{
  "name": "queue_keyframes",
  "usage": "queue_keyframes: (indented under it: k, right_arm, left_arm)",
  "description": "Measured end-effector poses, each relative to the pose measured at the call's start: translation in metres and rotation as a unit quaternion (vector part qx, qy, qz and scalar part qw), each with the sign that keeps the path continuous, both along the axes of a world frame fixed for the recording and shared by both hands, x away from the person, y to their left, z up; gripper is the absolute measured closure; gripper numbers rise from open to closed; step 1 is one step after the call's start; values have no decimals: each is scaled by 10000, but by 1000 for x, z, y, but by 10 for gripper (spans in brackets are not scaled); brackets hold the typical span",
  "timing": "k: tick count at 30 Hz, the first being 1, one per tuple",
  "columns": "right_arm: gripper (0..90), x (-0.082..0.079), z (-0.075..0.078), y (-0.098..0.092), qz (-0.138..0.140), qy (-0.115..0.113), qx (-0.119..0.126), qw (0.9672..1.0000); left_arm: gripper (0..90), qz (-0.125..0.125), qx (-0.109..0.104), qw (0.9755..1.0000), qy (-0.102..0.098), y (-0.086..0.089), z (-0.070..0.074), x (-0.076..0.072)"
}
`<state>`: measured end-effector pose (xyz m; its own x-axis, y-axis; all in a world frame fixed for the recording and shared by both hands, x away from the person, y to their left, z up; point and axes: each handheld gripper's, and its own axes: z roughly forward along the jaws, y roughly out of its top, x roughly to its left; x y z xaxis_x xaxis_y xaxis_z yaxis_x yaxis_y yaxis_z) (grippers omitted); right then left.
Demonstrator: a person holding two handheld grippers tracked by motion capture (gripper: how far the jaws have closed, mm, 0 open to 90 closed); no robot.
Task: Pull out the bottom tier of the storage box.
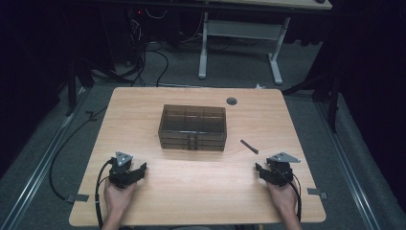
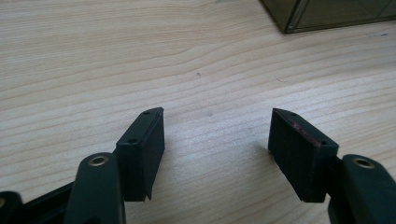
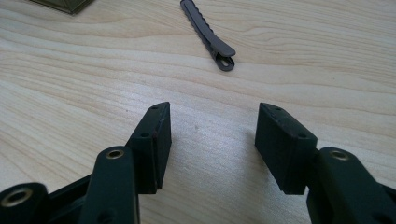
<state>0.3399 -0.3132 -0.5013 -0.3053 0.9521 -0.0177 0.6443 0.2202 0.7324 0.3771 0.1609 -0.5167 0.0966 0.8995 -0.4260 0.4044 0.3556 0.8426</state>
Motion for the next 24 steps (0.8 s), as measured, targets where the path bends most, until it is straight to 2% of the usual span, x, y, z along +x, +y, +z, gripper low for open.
queue_keyframes:
  k: [7, 14, 18, 24]
  right_arm:
    - [448, 0, 0, 0, 5, 11, 5, 10000]
    - [448, 0, 0, 1, -10, 4, 4, 10000]
    - [509, 0, 1, 1, -69, 39, 20, 10000]
    - [565, -3, 5, 8, 55, -31, 148, 9999]
  left_arm:
    - [371, -113, -74, 9999, -33, -3, 1, 0]
    - [376, -180, 3, 9998, -17, -4, 0, -1]
    - [376, -211, -27, 9998, -38, -7, 1, -2]
    - [376, -286, -27, 9996, -80, -11, 3, -4]
